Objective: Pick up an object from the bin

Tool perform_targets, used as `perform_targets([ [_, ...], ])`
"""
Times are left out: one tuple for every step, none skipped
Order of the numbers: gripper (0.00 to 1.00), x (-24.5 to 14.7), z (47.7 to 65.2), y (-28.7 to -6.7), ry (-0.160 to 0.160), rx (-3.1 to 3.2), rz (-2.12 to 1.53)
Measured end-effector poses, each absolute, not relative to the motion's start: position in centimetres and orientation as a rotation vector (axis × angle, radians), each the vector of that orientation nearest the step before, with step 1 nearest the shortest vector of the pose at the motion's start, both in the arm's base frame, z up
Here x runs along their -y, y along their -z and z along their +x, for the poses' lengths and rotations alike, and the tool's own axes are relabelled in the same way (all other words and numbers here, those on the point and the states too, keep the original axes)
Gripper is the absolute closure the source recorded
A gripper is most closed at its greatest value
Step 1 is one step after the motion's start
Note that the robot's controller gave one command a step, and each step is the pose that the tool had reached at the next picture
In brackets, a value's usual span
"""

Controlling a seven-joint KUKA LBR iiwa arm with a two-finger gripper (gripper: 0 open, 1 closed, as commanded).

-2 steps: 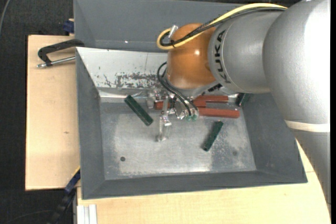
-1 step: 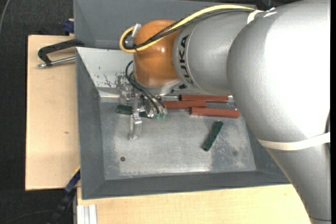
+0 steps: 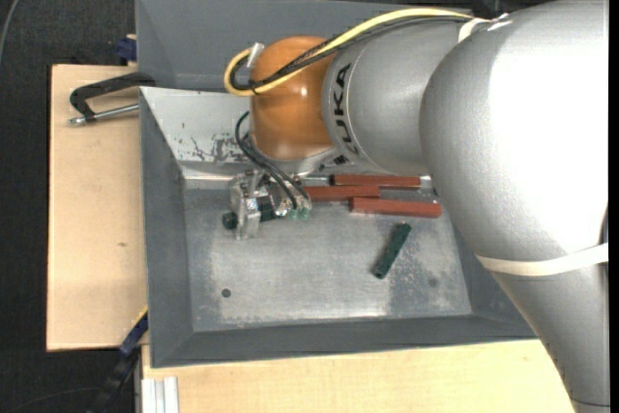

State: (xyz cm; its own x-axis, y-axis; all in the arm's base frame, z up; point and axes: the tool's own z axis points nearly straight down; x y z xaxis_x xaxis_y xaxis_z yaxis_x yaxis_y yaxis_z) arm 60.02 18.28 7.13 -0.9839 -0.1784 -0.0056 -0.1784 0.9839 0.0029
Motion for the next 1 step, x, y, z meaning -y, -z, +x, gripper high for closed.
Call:
perform_targets([
  [1.0, -15.51, 59.03, -23.01, -0.003, -3.103, -0.409],
])
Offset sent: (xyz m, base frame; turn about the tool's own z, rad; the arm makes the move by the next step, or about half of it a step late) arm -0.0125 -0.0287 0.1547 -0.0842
